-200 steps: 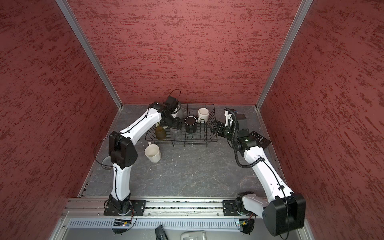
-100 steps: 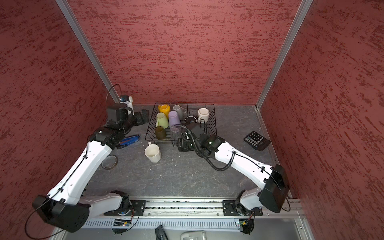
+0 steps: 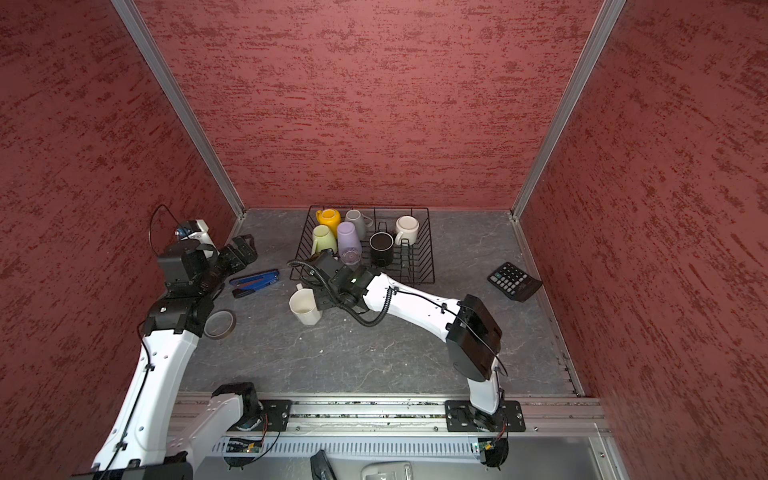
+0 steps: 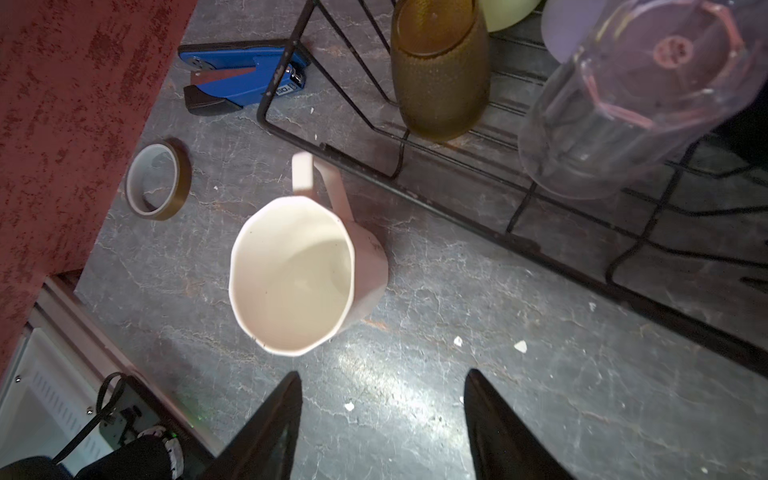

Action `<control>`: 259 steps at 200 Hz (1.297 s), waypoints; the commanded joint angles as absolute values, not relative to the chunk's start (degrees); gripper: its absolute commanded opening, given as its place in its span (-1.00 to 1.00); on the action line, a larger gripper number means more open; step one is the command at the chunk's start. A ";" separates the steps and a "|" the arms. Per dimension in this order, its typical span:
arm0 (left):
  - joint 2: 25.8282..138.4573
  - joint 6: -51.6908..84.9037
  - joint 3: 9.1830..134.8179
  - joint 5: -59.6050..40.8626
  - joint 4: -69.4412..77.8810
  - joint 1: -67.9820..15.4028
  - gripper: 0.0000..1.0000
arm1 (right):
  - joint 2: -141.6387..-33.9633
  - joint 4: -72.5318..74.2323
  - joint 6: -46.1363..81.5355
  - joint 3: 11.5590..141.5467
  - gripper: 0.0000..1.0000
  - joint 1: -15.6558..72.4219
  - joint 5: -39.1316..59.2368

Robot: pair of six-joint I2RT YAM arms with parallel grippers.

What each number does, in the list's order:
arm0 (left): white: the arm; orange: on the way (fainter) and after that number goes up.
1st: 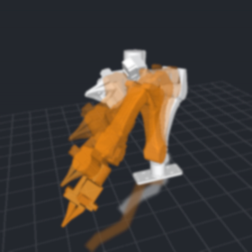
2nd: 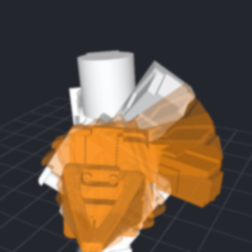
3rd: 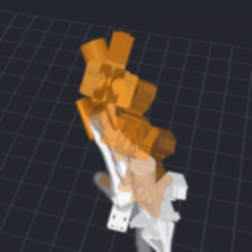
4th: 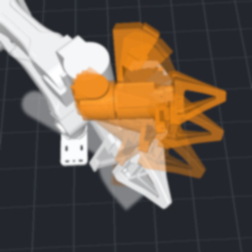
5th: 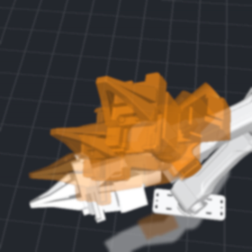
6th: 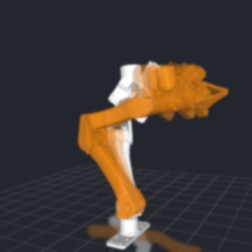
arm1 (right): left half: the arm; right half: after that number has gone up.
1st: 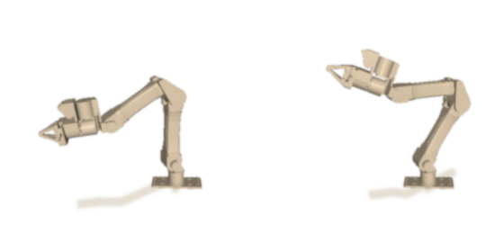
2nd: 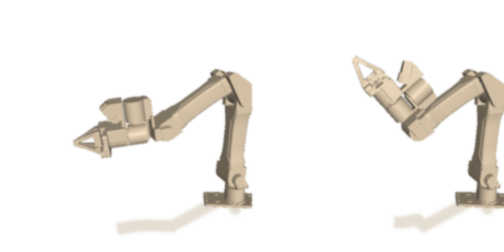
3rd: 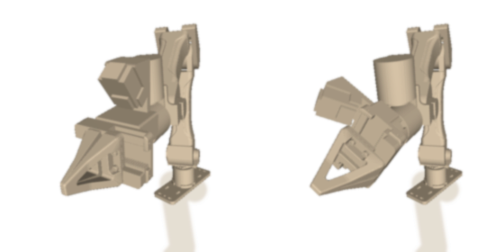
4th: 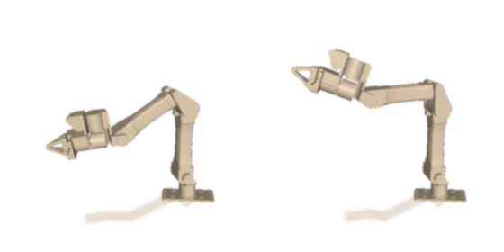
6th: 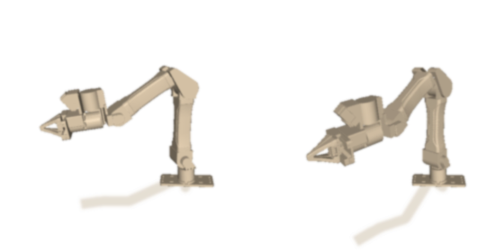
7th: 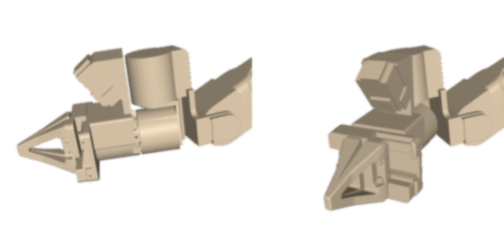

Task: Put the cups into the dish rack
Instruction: 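Open the left gripper and withdraw while the right gripper grasps the white octagonal mug, then lift the white octagonal mug over the rack toward the left gripper with the right gripper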

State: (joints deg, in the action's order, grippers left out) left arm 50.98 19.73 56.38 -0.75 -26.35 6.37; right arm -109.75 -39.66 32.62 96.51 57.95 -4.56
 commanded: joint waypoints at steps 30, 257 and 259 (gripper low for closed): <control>48.61 21.19 55.01 -7.19 -26.21 10.90 0.99 | -118.47 -42.67 29.76 105.31 0.16 58.27 -4.64; 41.37 27.40 53.09 -19.25 -22.05 16.56 0.99 | -100.26 -33.02 28.36 94.68 -1.00 56.86 9.72; 41.39 27.53 53.09 -20.06 -21.66 16.60 0.99 | -99.27 -32.36 28.69 93.83 -1.00 56.51 10.38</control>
State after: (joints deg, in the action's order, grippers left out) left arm 42.00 25.28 52.93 -13.30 -25.67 15.81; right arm -112.14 -42.48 27.24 97.58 58.61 3.01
